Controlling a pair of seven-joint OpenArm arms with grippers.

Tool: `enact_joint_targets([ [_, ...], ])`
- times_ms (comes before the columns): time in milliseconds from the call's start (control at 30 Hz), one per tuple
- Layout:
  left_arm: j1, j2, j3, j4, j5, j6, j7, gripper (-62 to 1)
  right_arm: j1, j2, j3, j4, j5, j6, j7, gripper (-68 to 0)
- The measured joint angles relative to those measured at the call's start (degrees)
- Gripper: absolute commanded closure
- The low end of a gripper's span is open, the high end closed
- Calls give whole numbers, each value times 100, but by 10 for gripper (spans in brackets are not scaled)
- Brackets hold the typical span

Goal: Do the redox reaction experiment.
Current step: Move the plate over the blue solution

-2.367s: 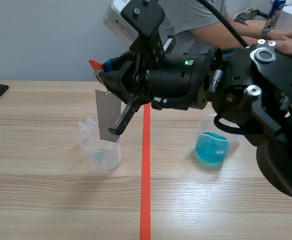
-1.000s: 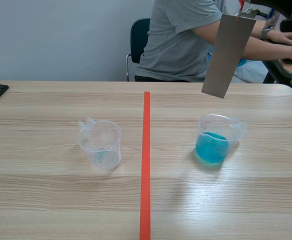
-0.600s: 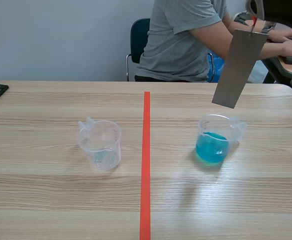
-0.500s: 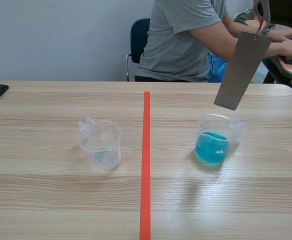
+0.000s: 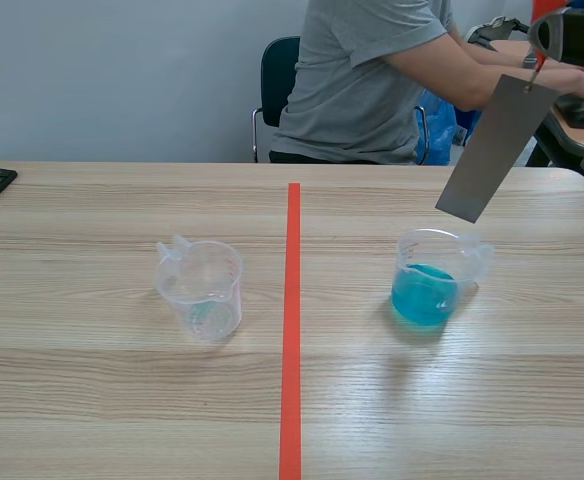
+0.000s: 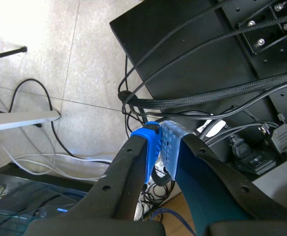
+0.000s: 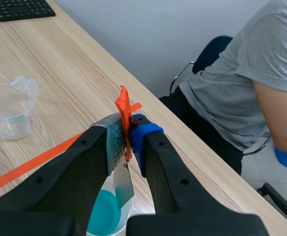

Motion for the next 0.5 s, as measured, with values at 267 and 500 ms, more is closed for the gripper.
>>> enact_joint_targets([
  [267, 2, 0, 0, 0, 0, 59, 0, -27, 61, -2, -433, 2, -2, 2, 59, -4],
  [500, 221, -109, -39, 306, 2, 713, -1027, -27, 61, -2, -529, 2, 0, 2, 79, -4],
])
